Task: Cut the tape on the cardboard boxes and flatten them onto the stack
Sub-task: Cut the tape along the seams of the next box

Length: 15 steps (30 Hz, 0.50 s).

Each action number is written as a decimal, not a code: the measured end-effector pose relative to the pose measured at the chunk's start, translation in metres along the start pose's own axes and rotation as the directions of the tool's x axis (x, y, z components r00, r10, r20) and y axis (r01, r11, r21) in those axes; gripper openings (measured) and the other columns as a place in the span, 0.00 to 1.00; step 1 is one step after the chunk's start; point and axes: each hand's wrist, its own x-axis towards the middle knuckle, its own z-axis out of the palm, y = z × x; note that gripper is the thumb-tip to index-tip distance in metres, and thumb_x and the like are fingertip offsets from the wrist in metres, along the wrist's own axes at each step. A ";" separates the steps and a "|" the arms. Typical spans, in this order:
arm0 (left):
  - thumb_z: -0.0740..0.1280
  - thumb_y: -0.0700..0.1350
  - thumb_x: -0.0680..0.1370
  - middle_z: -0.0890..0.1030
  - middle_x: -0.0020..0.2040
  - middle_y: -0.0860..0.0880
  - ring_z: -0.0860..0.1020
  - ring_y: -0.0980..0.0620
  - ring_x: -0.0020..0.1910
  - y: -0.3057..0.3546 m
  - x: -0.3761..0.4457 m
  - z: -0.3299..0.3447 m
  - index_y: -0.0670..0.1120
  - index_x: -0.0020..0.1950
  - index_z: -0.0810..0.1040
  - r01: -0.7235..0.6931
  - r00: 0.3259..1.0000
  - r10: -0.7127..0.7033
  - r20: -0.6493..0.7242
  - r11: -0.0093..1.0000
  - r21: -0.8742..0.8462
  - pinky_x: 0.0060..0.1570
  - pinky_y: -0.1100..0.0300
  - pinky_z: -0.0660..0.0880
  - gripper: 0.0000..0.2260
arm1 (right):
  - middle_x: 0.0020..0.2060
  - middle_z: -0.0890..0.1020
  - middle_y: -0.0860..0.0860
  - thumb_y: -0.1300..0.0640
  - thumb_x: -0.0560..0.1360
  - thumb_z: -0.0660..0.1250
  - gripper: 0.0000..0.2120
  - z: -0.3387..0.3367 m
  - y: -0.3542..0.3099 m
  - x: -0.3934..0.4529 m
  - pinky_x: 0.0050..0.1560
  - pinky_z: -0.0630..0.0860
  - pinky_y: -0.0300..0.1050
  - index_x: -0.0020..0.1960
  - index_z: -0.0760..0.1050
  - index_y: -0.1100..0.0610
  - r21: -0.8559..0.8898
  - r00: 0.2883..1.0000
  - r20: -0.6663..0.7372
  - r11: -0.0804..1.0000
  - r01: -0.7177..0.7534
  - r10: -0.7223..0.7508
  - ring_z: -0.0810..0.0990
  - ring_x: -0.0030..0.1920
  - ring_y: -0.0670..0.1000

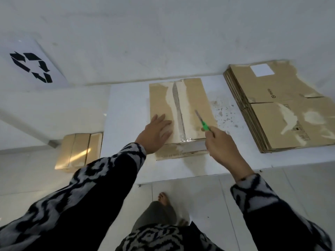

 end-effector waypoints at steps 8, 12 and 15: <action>0.62 0.62 0.79 0.50 0.80 0.59 0.46 0.58 0.79 -0.009 -0.022 -0.014 0.60 0.78 0.58 -0.086 0.987 0.044 0.152 0.955 0.283 0.72 0.50 0.63 0.29 | 0.37 0.82 0.47 0.54 0.84 0.51 0.14 0.019 0.025 0.031 0.39 0.73 0.44 0.57 0.76 0.49 0.241 0.999 0.007 0.969 -0.054 0.053 0.80 0.37 0.49; 0.57 0.68 0.77 0.51 0.81 0.56 0.49 0.52 0.80 0.003 -0.020 -0.015 0.60 0.78 0.55 -0.088 0.984 0.021 0.179 0.923 0.374 0.72 0.47 0.63 0.31 | 0.35 0.84 0.49 0.55 0.84 0.51 0.15 0.018 0.031 0.040 0.46 0.75 0.46 0.55 0.77 0.51 0.363 0.992 0.042 0.923 -0.126 0.119 0.83 0.38 0.52; 0.56 0.68 0.78 0.55 0.80 0.53 0.54 0.46 0.79 0.008 -0.019 -0.012 0.58 0.77 0.57 -0.088 0.987 0.015 0.160 0.884 0.458 0.68 0.46 0.67 0.31 | 0.35 0.85 0.51 0.56 0.83 0.51 0.15 0.017 0.029 0.043 0.48 0.76 0.51 0.53 0.77 0.52 0.393 0.987 0.080 0.906 -0.160 0.139 0.84 0.39 0.54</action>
